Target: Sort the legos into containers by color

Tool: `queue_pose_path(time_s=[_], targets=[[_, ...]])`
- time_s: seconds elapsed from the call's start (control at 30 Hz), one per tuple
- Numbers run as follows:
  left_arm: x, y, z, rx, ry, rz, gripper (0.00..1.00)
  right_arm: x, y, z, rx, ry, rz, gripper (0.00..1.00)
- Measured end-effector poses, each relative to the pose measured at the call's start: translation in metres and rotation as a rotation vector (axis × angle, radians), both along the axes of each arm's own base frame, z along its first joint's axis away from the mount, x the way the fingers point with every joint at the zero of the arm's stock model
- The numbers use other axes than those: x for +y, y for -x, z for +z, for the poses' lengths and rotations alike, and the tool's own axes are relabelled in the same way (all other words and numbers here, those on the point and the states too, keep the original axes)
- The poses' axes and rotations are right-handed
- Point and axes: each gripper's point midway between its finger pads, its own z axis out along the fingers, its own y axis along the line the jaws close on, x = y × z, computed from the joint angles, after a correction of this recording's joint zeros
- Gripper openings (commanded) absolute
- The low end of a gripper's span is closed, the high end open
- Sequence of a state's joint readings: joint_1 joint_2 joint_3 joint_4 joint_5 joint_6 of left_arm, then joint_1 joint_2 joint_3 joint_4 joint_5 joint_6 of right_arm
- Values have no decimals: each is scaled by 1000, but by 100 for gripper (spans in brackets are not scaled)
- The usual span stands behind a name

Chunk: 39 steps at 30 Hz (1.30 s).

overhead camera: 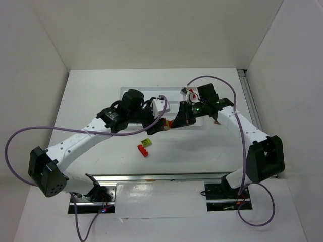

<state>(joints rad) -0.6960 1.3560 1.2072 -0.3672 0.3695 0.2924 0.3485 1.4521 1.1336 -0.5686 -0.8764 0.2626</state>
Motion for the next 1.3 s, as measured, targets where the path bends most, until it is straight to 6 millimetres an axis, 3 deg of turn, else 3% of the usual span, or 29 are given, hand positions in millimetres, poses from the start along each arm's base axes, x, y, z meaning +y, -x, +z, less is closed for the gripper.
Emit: queue_pose_path(time_s=[0.2, 0.23, 0.27, 0.3, 0.33, 0.53, 0.7, 0.93, 1.0, 1.13, 1.23, 1.3], targets=[[0, 2, -1, 10, -2, -4, 49, 0, -2, 1, -6, -6, 0, 0], [-1, 3, -1, 11, -2, -8, 28, 0, -2, 1, -6, -6, -1, 0], [-1, 4, -2, 8, -6, -14, 12, 0, -2, 1, -4, -7, -2, 0], [-1, 5, -2, 7, -8, -19, 3, -1, -2, 1, -3, -8, -2, 0], [-1, 4, -2, 0, -10, -23, 0, -1, -2, 1, -4, -5, -4, 0], [-2, 2, 0, -15, -9, -15, 0, -10, -7, 0, 22, -14, -51, 0], [2, -2, -1, -21, -21, 17, 0, -44, -27, -15, 31, 52, -213, 0], [7, -13, 2, 5, -8, 92, 0, -71, -42, -23, -3, 156, -363, 0], [2, -25, 11, 23, 12, 137, 0, -83, -49, -24, -31, 213, -439, 0], [-10, -71, 36, 30, 73, 251, 0, -98, -62, -21, -80, 274, -545, 0], [-2, -103, 40, 73, 107, 363, 0, -96, -73, -25, -79, 271, -561, 0], [15, -117, 37, 124, 129, 456, 0, -85, -86, -31, -77, 269, -548, 0]])
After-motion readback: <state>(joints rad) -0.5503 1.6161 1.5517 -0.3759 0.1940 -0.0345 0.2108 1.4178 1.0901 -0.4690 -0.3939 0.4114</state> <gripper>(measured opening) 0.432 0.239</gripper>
